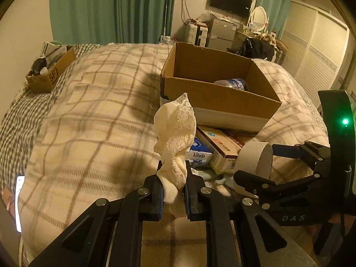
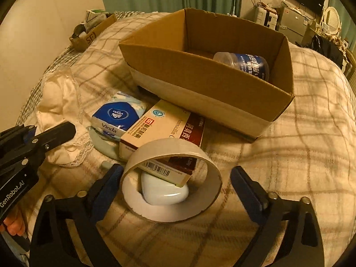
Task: Organize objects
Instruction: 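Grasp the tape roll with the right tool while the left tool holds the cloth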
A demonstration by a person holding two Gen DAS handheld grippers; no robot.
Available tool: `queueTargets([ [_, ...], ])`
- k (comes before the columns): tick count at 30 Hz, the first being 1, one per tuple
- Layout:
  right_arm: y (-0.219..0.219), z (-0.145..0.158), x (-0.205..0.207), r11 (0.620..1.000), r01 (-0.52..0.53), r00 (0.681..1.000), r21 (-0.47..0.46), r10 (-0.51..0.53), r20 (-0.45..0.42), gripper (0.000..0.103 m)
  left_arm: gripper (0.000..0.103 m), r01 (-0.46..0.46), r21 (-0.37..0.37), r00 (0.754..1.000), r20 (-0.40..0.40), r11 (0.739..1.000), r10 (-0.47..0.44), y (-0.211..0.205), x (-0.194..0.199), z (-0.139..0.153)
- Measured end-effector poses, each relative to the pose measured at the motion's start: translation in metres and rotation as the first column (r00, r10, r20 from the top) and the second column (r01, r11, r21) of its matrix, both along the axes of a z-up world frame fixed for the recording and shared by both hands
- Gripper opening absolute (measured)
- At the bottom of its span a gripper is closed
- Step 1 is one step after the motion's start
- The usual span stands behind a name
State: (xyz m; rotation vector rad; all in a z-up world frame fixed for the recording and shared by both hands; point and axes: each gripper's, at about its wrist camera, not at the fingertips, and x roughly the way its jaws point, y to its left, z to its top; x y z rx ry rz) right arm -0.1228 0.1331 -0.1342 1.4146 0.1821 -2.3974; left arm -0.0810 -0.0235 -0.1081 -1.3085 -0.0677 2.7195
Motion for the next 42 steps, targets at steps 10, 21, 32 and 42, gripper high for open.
queueTargets([
  [10,0.0,0.016,0.025,1.0,0.013,0.997,0.012,-0.012,-0.076,0.085,0.014,0.029,-0.009,1.0,-0.007,1.0,-0.029,0.008,0.016,0.005],
  [21,0.01,0.086,0.065,0.999,0.04,0.966,0.005,-0.037,-0.256,0.085,0.014,0.05,0.005,0.996,-0.071,0.999,-0.05,0.013,0.036,0.038],
  [32,0.012,0.175,0.065,0.998,0.062,0.898,-0.005,-0.057,-0.436,0.085,0.014,0.108,-0.028,0.977,-0.183,0.994,-0.112,0.031,0.002,0.1],
  [42,0.004,0.231,-0.039,0.99,0.141,0.858,0.023,-0.111,-0.502,0.085,0.014,0.082,-0.076,0.962,-0.255,0.994,-0.098,0.044,-0.099,0.139],
])
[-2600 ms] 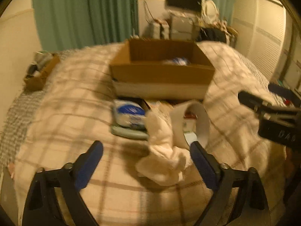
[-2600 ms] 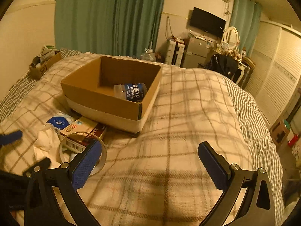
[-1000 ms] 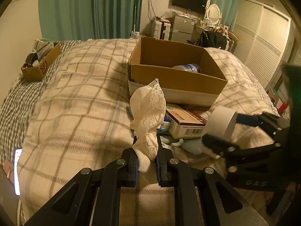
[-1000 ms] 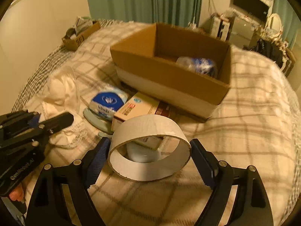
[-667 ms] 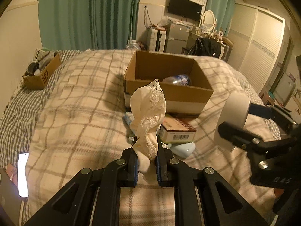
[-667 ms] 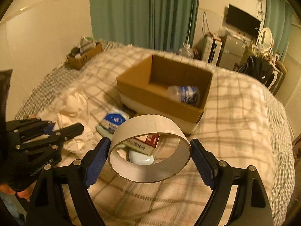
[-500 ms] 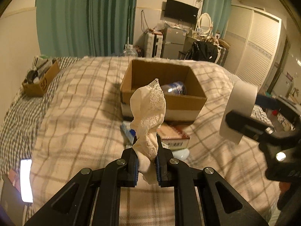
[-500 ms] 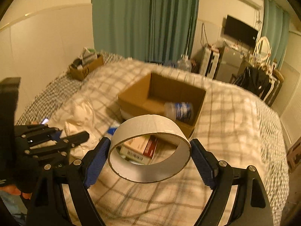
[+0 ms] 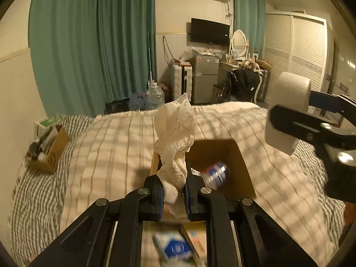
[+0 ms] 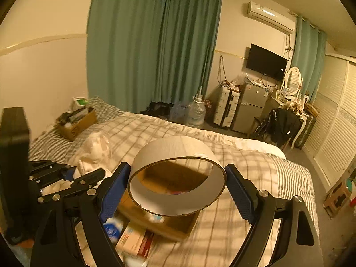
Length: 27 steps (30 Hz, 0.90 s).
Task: Organize objects
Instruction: 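Grasp the tape roll with the right tool while the left tool holds the cloth, then release the cloth and tape roll into the box with both tools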
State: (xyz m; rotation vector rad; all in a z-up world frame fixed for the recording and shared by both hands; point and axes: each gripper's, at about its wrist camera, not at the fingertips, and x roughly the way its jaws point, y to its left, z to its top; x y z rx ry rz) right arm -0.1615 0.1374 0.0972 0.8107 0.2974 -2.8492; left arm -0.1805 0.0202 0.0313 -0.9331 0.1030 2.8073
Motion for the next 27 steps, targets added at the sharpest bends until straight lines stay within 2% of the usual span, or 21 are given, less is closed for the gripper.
queueTargets([
  [5,-0.005,-0.024,-0.061,1.0,0.014,0.998,-0.002,-0.013,0.056,0.085,0.014,0.01,-0.005,0.997,0.078,1.0,-0.009,0.007,-0.054,-0.036],
  [10,0.001,-0.074,-0.102,0.999,0.022,0.991,-0.027,-0.019,0.13,0.085,0.014,0.03,0.011,0.991,0.132,0.999,-0.032,0.008,-0.078,-0.077],
  [13,0.01,-0.104,-0.123,0.998,0.041,0.984,-0.047,-0.032,0.174,0.085,0.014,0.038,0.004,0.987,0.155,0.999,-0.038,0.009,-0.092,-0.098],
  [16,0.016,-0.123,-0.133,0.996,0.049,0.985,-0.071,-0.037,0.167,0.086,0.014,0.052,0.005,0.985,0.162,0.999,-0.052,0.011,-0.102,-0.111],
  [18,0.02,-0.129,-0.134,0.994,0.049,0.986,-0.101,-0.033,0.161,0.086,0.018,0.061,0.004,0.986,0.158,0.998,-0.061,0.013,-0.105,-0.115],
  [21,0.027,-0.132,-0.136,0.989,0.061,0.984,-0.134,-0.037,0.175,0.096,0.05,0.047,-0.016,0.989,0.143,0.999,-0.044,0.015,-0.104,-0.115],
  [22,0.031,-0.13,-0.134,0.987,0.071,0.985,-0.142,-0.047,0.166,0.098,0.065,0.044,-0.014,0.989,0.139,0.999,-0.041,0.014,-0.102,-0.114],
  [23,0.033,-0.127,-0.131,0.986,0.079,0.986,-0.146,-0.056,0.157,0.1,0.071,0.037,-0.005,0.991,0.126,0.999,-0.036,0.012,-0.099,-0.109],
  [27,0.041,-0.104,-0.112,0.984,0.1,0.99,-0.147,-0.083,0.118,0.102,0.08,0.009,-0.001,0.994,0.105,1.0,-0.009,0.002,-0.085,-0.094],
])
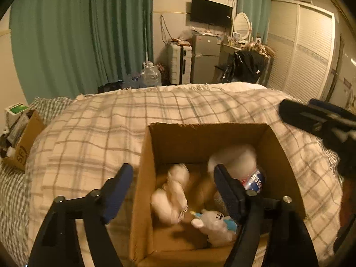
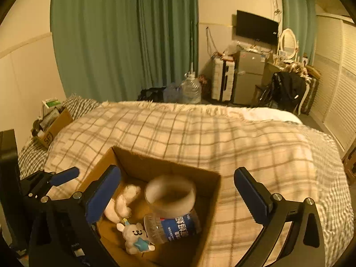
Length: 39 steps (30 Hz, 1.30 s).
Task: Organize objects
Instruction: 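Release the cloth and tape roll into the box with both tools, then grasp the medicine box with the left tool while the right tool grasps the earbud case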
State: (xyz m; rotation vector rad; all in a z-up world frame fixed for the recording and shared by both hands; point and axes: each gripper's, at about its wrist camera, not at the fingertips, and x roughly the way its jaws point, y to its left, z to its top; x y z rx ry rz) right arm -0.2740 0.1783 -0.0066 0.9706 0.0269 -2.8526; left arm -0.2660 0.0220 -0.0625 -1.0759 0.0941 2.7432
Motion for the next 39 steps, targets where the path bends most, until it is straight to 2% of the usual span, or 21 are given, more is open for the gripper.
queueTargets([
  [3,0.003,0.022,0.022,1.0,0.015,0.999,0.001,-0.015,-0.03,0.102,0.084,-0.012,-0.019,0.999,-0.034,1.0,0.012,-0.005,0.017,0.017],
  [5,0.007,0.037,0.04,1.0,0.02,0.999,-0.001,-0.02,-0.043,0.102,0.094,-0.029,-0.043,0.997,-0.068,0.999,0.026,-0.011,0.034,0.032],
  [8,0.012,0.055,0.068,1.0,0.013,0.997,-0.003,-0.013,-0.071,0.102,0.099,-0.058,-0.055,0.991,-0.121,0.997,0.051,-0.017,0.06,0.051],
  [13,0.013,0.065,0.114,0.999,0.017,0.996,0.029,-0.014,-0.087,0.102,0.103,-0.059,-0.058,0.99,-0.131,0.997,0.051,-0.03,0.1,0.064],
  [19,0.006,0.06,0.164,1.0,-0.001,0.997,0.026,0.003,-0.082,0.102,0.103,-0.1,-0.045,0.989,-0.115,0.994,0.095,-0.044,0.149,0.059],
  [22,-0.004,0.045,0.185,0.999,-0.008,0.998,0.036,0.01,-0.067,0.102,0.103,-0.133,-0.043,0.987,-0.099,0.99,0.128,-0.052,0.171,0.045],
  [24,-0.011,0.028,0.193,0.999,-0.014,0.999,0.04,0.016,-0.048,0.102,0.103,-0.184,-0.021,0.981,-0.068,0.983,0.182,-0.059,0.187,0.03],
  [28,-0.029,-0.024,0.193,0.997,-0.045,0.998,0.066,0.041,0.055,0.102,0.103,-0.232,0.013,0.973,-0.011,0.973,0.232,-0.068,0.199,0.002],
  [30,-0.035,-0.051,0.187,0.995,-0.052,0.992,0.083,0.042,0.117,0.102,0.103,-0.216,-0.019,0.976,0.026,0.976,0.217,-0.066,0.194,-0.012],
  [34,-0.051,-0.101,0.177,0.987,-0.11,0.967,0.116,0.08,0.241,0.102,0.103,-0.205,-0.06,0.976,0.059,0.977,0.209,-0.061,0.191,-0.032],
  [39,-0.062,-0.133,0.168,0.973,-0.156,0.931,0.168,0.087,0.355,0.101,0.103,-0.224,-0.05,0.969,0.097,0.973,0.228,-0.068,0.187,-0.042],
])
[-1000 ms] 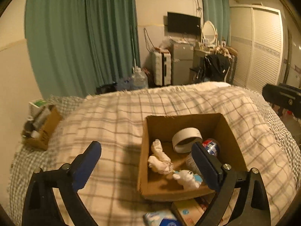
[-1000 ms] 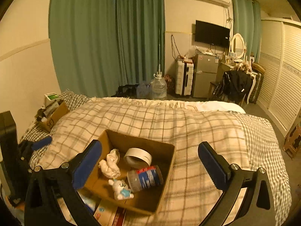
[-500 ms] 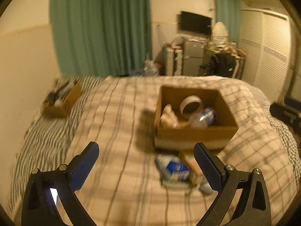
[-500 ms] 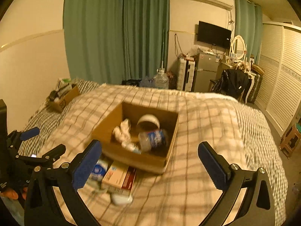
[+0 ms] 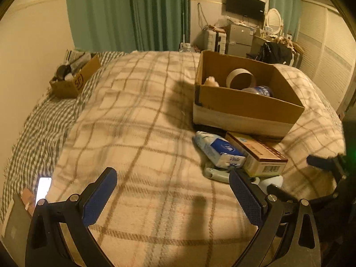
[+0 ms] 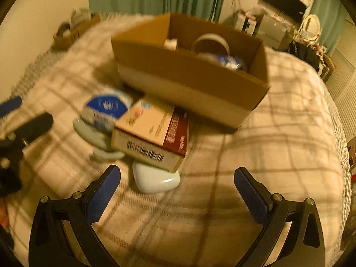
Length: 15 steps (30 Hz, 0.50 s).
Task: Organize objects
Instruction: 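Grasp the medicine box with the left tool while the right tool grasps the earbud case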
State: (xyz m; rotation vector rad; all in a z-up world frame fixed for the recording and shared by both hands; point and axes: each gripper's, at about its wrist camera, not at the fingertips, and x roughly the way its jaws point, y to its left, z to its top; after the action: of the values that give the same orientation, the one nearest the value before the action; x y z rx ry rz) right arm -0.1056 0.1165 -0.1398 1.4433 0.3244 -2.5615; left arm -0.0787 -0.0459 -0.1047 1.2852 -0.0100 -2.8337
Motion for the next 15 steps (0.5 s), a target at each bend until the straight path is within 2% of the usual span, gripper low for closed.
queueTargets([
  [7,-0.015,-0.03,-0.022,1.0,-0.027,0.993,0.006,0.027,0.112,0.09,0.103,-0.037,0.043,0.999,0.028,0.998,0.036,-0.013,-0.003,-0.008],
  [9,-0.013,-0.034,-0.026,1.0,-0.021,0.992,0.003,0.02,0.128,0.078,0.103,-0.032,0.034,0.999,0.023,0.999,0.031,-0.011,-0.002,-0.006],
  [11,-0.012,-0.033,-0.023,1.0,-0.029,0.991,-0.009,0.03,0.13,0.054,0.103,-0.026,0.019,0.999,0.021,0.999,0.025,-0.008,-0.001,-0.006],
  [15,-0.011,-0.02,-0.006,0.999,-0.048,0.994,-0.005,0.048,0.1,0.053,0.103,-0.015,-0.007,1.0,0.016,1.0,0.015,-0.004,-0.001,-0.005],
])
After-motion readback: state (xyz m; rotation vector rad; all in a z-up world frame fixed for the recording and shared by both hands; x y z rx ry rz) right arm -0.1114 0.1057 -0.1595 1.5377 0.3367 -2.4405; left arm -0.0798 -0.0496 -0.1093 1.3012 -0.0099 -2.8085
